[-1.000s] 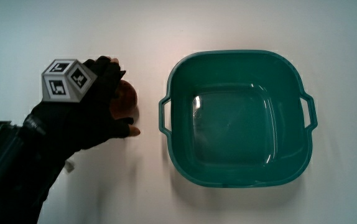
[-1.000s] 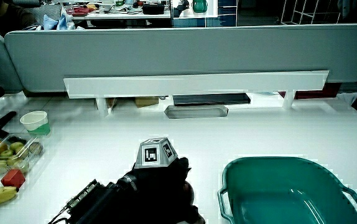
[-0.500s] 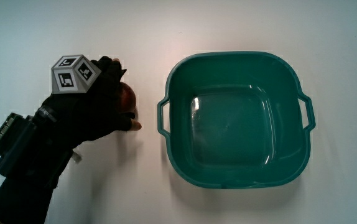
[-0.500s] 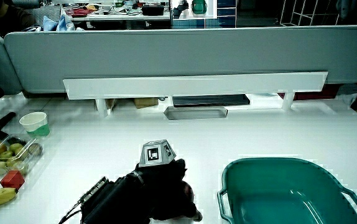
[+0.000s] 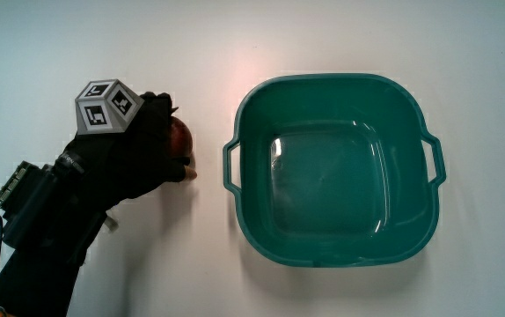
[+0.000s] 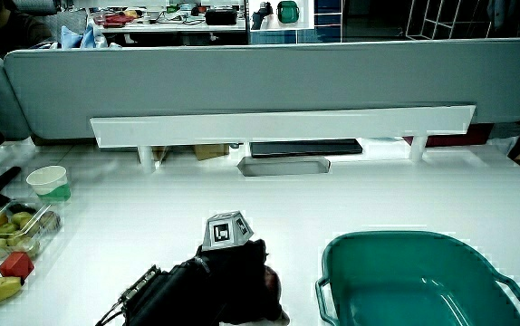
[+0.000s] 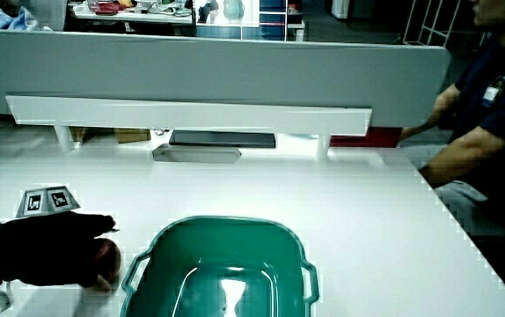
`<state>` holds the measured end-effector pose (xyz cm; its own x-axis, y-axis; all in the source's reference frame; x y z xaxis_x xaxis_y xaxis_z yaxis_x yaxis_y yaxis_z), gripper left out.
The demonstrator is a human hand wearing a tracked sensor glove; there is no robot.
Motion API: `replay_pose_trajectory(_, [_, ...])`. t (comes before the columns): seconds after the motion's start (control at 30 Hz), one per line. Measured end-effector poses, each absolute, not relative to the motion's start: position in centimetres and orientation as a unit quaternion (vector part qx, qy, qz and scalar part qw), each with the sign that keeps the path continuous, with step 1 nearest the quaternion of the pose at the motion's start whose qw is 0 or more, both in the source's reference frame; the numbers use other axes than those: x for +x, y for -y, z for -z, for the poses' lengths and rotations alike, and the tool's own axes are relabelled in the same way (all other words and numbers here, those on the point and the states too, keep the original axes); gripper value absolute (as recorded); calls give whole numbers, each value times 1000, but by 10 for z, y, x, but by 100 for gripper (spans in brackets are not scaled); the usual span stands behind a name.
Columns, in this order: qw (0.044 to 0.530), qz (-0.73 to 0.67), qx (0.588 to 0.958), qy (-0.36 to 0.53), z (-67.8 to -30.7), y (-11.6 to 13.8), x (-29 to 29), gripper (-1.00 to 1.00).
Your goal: Pick apple from desk
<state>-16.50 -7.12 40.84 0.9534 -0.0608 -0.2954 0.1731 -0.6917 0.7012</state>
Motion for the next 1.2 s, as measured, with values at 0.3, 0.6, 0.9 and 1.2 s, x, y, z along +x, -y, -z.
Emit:
replay_pose_trajectory(0.3, [370, 156, 915, -30, -406, 70, -168, 74])
replay_pose_trajectory(0.6, [344, 166, 923, -47, -406, 69, -169, 100])
replay_pose_trajectory(0.9, [327, 174, 927, -61, -401, 66, -174, 100])
replay_pose_trajectory(1.2, [281, 172, 939, -96, -353, 61, -171, 100])
